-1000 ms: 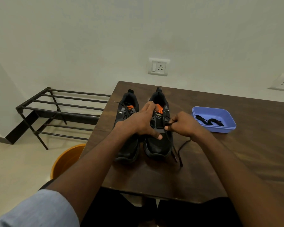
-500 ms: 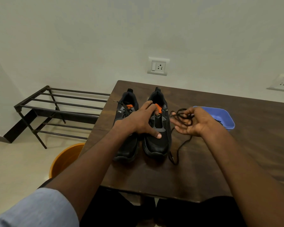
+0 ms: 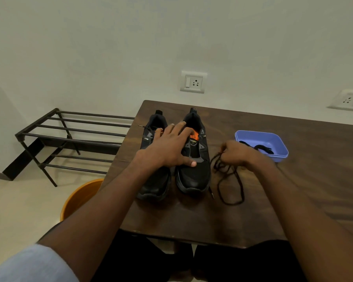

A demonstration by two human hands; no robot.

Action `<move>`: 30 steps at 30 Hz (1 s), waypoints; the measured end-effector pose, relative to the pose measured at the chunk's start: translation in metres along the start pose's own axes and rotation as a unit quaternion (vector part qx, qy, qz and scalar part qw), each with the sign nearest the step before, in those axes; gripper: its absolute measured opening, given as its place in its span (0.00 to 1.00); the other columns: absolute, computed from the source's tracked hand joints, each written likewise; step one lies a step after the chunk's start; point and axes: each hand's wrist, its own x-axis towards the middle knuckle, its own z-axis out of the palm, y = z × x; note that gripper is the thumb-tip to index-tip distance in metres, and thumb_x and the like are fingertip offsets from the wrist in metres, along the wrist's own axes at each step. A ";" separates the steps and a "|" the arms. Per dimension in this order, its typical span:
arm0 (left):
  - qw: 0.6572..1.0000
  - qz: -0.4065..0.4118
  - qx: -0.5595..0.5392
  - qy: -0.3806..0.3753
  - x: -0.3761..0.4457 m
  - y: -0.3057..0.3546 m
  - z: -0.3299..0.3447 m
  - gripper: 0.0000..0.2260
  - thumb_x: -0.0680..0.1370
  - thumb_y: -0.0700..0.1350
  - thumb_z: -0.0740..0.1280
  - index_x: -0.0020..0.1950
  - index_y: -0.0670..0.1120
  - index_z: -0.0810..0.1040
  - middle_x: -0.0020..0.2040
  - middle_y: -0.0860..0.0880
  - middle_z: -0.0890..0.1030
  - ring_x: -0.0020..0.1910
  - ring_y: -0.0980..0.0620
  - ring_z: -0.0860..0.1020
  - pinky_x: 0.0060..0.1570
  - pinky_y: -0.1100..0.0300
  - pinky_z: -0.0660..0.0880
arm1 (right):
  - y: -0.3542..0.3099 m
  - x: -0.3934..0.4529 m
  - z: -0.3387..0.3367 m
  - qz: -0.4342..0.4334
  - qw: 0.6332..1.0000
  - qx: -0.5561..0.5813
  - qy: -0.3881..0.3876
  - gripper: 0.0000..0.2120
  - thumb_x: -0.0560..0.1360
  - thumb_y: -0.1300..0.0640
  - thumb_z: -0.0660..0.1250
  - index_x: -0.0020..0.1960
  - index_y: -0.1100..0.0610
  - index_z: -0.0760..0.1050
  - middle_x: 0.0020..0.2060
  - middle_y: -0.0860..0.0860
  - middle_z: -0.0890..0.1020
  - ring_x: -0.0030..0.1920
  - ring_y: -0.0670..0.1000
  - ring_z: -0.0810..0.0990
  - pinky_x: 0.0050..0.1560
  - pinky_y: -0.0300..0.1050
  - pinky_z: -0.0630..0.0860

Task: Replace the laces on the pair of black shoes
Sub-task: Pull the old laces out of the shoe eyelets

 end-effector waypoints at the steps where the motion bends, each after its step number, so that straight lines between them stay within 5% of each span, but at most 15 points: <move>1: 1.000 -0.015 0.009 0.004 -0.002 -0.001 -0.004 0.47 0.70 0.67 0.75 0.81 0.58 0.53 0.84 0.49 0.47 0.83 0.40 0.45 0.77 0.32 0.44 | 0.001 0.000 0.000 -0.001 1.000 0.007 -0.030 0.15 0.80 0.64 0.65 0.65 0.58 0.72 0.56 0.56 0.78 0.49 0.52 0.76 0.42 0.42 0.74; 3: 0.998 -0.061 0.027 -0.007 -0.009 -0.005 -0.010 0.50 0.69 0.66 0.77 0.82 0.58 0.50 0.84 0.48 0.42 0.82 0.37 0.39 0.76 0.29 0.41 | 0.006 0.004 0.003 -0.014 0.997 0.020 -0.069 0.32 0.77 0.63 0.71 0.77 0.54 0.64 0.68 0.57 0.73 0.61 0.56 0.76 0.54 0.47 0.79; 6: 0.985 -0.171 0.019 -0.016 -0.023 -0.012 -0.014 0.58 0.65 0.65 0.80 0.82 0.56 0.45 0.83 0.47 0.38 0.81 0.31 0.39 0.74 0.25 0.47 | 0.015 0.018 0.012 -0.036 0.995 -0.055 -0.076 0.47 0.73 0.60 0.78 0.83 0.50 0.55 0.81 0.55 0.56 0.77 0.62 0.65 0.71 0.59 0.73; 9: 0.959 -0.276 -0.032 -0.045 -0.035 -0.022 -0.013 0.66 0.59 0.65 0.83 0.82 0.56 0.42 0.82 0.41 0.41 0.79 0.27 0.55 0.71 0.27 0.64 | 0.019 0.027 0.023 -0.025 0.991 -0.104 -0.083 0.51 0.73 0.56 0.78 0.84 0.45 0.48 0.83 0.54 0.46 0.81 0.65 0.56 0.76 0.63 0.66; 13: 0.931 -0.330 -0.078 -0.133 -0.040 -0.020 -0.003 0.70 0.60 0.61 0.84 0.83 0.53 0.35 0.80 0.35 0.57 0.76 0.31 0.64 0.71 0.33 0.69 | 0.020 0.027 0.039 0.011 0.979 -0.159 -0.127 0.65 0.65 0.39 0.82 0.83 0.41 0.38 0.84 0.53 0.41 0.82 0.66 0.48 0.78 0.68 0.59; 16: 0.932 -0.321 -0.108 -0.127 -0.039 -0.016 0.001 0.69 0.63 0.58 0.84 0.82 0.52 0.32 0.80 0.36 0.60 0.74 0.31 0.67 0.67 0.33 0.72 | 0.017 0.022 0.048 0.036 0.981 -0.145 -0.126 0.71 0.56 0.33 0.83 0.83 0.39 0.38 0.83 0.54 0.44 0.82 0.67 0.47 0.77 0.71 0.59; 19: 0.937 -0.307 -0.121 -0.110 -0.039 -0.016 -0.002 0.67 0.64 0.57 0.84 0.82 0.53 0.33 0.80 0.37 0.60 0.74 0.31 0.67 0.66 0.33 0.74 | 0.008 0.012 0.053 0.033 0.988 -0.127 -0.086 0.63 0.62 0.40 0.84 0.83 0.43 0.45 0.81 0.57 0.51 0.80 0.67 0.52 0.76 0.67 0.62; 22: 0.942 -0.297 -0.118 -0.106 -0.038 -0.018 -0.004 0.67 0.65 0.58 0.83 0.83 0.54 0.33 0.80 0.37 0.62 0.75 0.31 0.67 0.68 0.33 0.72 | 0.001 0.004 0.060 0.029 0.993 -0.115 -0.021 0.45 0.70 0.46 0.79 0.80 0.46 0.60 0.76 0.58 0.61 0.76 0.63 0.62 0.74 0.58 0.65; 27: 0.945 -0.288 -0.116 -0.101 -0.037 -0.020 -0.006 0.67 0.64 0.58 0.84 0.83 0.54 0.34 0.81 0.37 0.59 0.77 0.32 0.64 0.72 0.33 0.66 | 0.002 -0.002 0.067 0.032 0.996 -0.048 0.073 0.12 0.75 0.59 0.72 0.59 0.54 0.81 0.59 0.56 0.81 0.53 0.55 0.81 0.48 0.46 0.77; 30: 0.947 -0.284 -0.114 -0.095 -0.036 -0.020 -0.007 0.65 0.65 0.57 0.83 0.83 0.52 0.36 0.81 0.37 0.58 0.77 0.32 0.64 0.73 0.33 0.66 | 0.003 -0.003 0.065 0.054 0.994 -0.035 0.084 0.05 0.77 0.59 0.71 0.52 0.55 0.84 0.48 0.54 0.85 0.48 0.53 0.82 0.50 0.48 0.82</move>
